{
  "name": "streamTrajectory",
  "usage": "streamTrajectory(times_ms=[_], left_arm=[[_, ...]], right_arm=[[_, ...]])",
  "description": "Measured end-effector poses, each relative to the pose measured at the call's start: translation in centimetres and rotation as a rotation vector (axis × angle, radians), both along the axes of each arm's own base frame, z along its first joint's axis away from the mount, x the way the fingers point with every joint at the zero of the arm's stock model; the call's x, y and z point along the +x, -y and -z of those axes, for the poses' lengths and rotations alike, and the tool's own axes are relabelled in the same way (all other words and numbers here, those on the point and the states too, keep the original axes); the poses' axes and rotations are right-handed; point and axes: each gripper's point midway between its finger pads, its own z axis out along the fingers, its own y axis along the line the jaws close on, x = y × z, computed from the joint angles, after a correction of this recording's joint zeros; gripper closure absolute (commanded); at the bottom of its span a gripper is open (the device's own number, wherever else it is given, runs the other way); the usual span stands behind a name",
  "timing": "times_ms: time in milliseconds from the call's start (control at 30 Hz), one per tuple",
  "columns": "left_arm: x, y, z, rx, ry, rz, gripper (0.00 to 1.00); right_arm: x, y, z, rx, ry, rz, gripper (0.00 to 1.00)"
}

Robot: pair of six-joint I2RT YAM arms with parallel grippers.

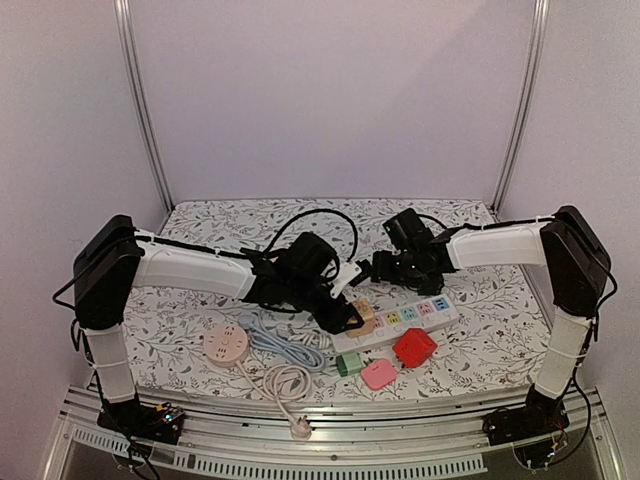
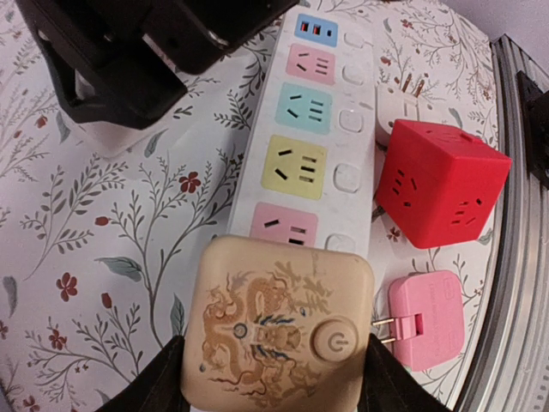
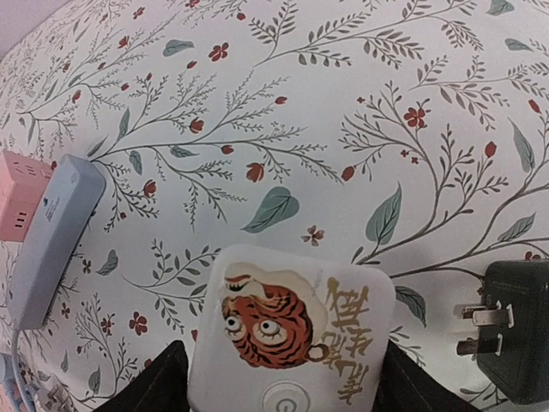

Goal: Pull the plug off the socket

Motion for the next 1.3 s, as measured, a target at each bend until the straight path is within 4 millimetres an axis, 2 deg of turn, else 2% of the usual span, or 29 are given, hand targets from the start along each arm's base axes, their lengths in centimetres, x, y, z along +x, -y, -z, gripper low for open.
streamTrajectory(times_ms=[533, 667, 833, 900, 967, 1100, 1200, 1300], left_arm=[[0.0, 0.0, 0.0, 0.0, 0.0, 0.0, 0.66], [0.0, 0.0, 0.0, 0.0, 0.0, 0.0, 0.66], [0.0, 0.0, 0.0, -0.003, -0.001, -0.003, 0.65], [0.0, 0.1, -0.1, -0.007, -0.003, -0.006, 0.52], [0.1, 0.1, -0.1, -0.011, -0.004, -0.009, 0.28], [-0.1, -0.2, 0.6, -0.007, -0.025, -0.029, 0.02], [-0.7, -1.1, 1.6, 0.015, -0.052, -0.043, 0.0], [-1.1, -1.6, 0.9, 0.005, -0.051, -0.045, 0.01]], right_arm=[[-0.6, 1.2, 0.5, -0.05, -0.012, 0.008, 0.1], [-0.9, 2.1, -0.7, -0.074, 0.005, 0.014, 0.08], [-1.6, 3.2, -3.2, -0.081, 0.046, 0.011, 0.07], [-2.0, 3.6, -4.1, -0.079, 0.06, 0.009, 0.07], [-2.6, 4.0, -4.8, -0.077, 0.07, 0.003, 0.08], [-3.9, 4.7, -5.7, -0.074, 0.082, -0.017, 0.07], [-5.2, 4.8, -6.3, -0.078, 0.097, -0.05, 0.06], [-6.4, 4.0, -7.2, -0.074, 0.119, -0.094, 0.05]])
